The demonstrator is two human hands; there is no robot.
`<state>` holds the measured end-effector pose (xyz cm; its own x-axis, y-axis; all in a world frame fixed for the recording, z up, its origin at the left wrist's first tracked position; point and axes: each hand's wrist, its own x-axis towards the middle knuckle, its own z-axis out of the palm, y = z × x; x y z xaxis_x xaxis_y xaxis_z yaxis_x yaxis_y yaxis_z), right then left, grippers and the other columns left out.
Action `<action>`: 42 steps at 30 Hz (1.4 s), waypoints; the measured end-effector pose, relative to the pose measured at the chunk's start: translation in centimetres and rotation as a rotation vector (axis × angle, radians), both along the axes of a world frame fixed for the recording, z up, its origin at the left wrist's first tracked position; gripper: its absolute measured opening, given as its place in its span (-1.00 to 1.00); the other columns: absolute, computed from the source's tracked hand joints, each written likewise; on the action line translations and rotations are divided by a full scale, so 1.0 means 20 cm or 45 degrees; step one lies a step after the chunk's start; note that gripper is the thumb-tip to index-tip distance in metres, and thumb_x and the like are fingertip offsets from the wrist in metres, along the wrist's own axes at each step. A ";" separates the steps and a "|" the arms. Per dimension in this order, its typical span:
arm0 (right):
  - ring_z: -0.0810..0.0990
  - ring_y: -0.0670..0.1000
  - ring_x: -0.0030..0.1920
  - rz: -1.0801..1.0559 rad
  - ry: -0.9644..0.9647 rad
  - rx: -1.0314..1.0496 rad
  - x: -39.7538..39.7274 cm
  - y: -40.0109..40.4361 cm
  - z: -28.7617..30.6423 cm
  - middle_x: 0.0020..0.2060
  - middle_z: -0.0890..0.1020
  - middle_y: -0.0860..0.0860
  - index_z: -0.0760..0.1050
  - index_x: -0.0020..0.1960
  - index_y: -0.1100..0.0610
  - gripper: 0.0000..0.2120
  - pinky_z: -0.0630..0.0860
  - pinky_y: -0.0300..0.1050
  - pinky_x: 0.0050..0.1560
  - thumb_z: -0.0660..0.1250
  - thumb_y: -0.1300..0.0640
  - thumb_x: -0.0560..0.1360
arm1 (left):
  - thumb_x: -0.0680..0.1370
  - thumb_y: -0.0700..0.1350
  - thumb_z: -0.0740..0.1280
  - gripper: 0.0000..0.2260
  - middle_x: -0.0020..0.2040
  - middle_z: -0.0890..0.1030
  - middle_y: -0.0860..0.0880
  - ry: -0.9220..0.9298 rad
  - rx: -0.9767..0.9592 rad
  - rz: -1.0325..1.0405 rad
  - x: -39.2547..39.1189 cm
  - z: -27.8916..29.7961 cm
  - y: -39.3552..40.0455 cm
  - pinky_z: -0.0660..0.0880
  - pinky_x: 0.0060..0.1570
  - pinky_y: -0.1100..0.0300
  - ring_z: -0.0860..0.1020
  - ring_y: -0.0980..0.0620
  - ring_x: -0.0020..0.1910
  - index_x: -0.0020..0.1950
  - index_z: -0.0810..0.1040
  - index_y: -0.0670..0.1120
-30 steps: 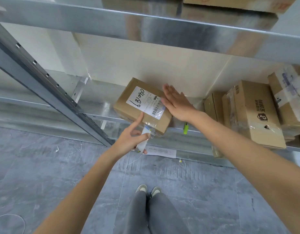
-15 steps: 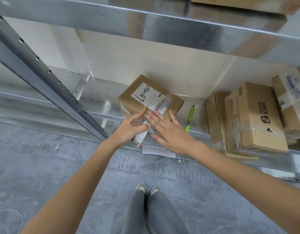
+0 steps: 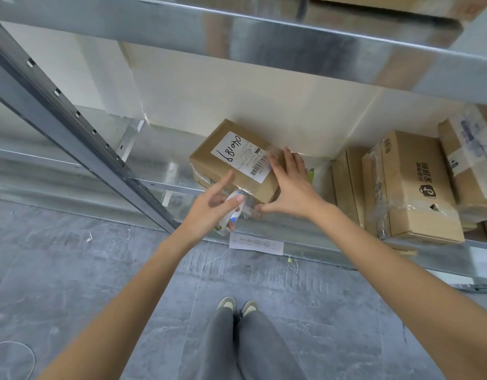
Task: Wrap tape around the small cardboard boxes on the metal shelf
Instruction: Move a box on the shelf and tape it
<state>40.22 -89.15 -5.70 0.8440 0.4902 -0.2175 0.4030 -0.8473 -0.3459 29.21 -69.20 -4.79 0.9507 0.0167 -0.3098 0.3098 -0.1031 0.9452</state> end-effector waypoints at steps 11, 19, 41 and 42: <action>0.48 -0.21 0.27 -0.347 0.882 0.815 0.00 -0.09 0.02 0.29 0.53 -0.19 0.42 0.40 -0.04 -0.27 0.33 -0.25 0.23 0.40 -0.27 0.28 | 0.47 0.09 0.39 -0.87 -0.13 0.64 0.03 -0.353 0.157 0.107 0.11 0.21 -0.09 0.51 0.03 0.05 0.57 0.06 -0.08 -0.04 0.62 0.08; 0.58 -0.21 0.09 -0.515 0.613 1.114 -0.01 -0.02 0.03 0.11 0.61 -0.13 0.42 0.21 -0.02 -0.54 0.49 -0.34 0.06 0.53 0.13 0.39 | 0.53 0.11 0.40 -0.71 -0.50 0.45 0.21 -0.367 0.414 -0.098 0.43 0.27 -0.23 0.26 -0.41 0.40 0.38 0.27 -0.47 -0.35 0.48 0.08; 0.34 -0.01 0.42 -0.476 0.067 0.903 -0.08 0.08 0.03 0.42 0.40 0.04 0.24 0.50 0.15 -0.37 0.25 -0.11 0.43 0.39 0.03 0.52 | 0.53 0.05 0.36 -0.69 -0.59 0.45 0.06 -0.119 0.417 -0.014 0.47 0.52 -0.09 0.39 -0.43 0.35 0.41 0.07 -0.60 -0.34 0.56 -0.10; 0.28 0.01 0.46 -0.449 0.078 0.871 -0.09 0.08 0.03 0.46 0.35 0.06 0.21 0.52 0.17 -0.36 0.21 -0.01 0.47 0.35 -0.01 0.54 | 0.53 0.05 0.36 -0.69 -0.59 0.45 0.06 -0.121 0.409 0.011 0.47 0.52 -0.08 0.39 -0.44 0.36 0.40 0.08 -0.60 -0.35 0.55 -0.08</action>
<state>38.36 -87.52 -5.08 0.9715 0.2365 -0.0146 0.1117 -0.5113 -0.8521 38.57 -70.83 5.52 0.9744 0.1074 -0.1976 0.2243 -0.3978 0.8896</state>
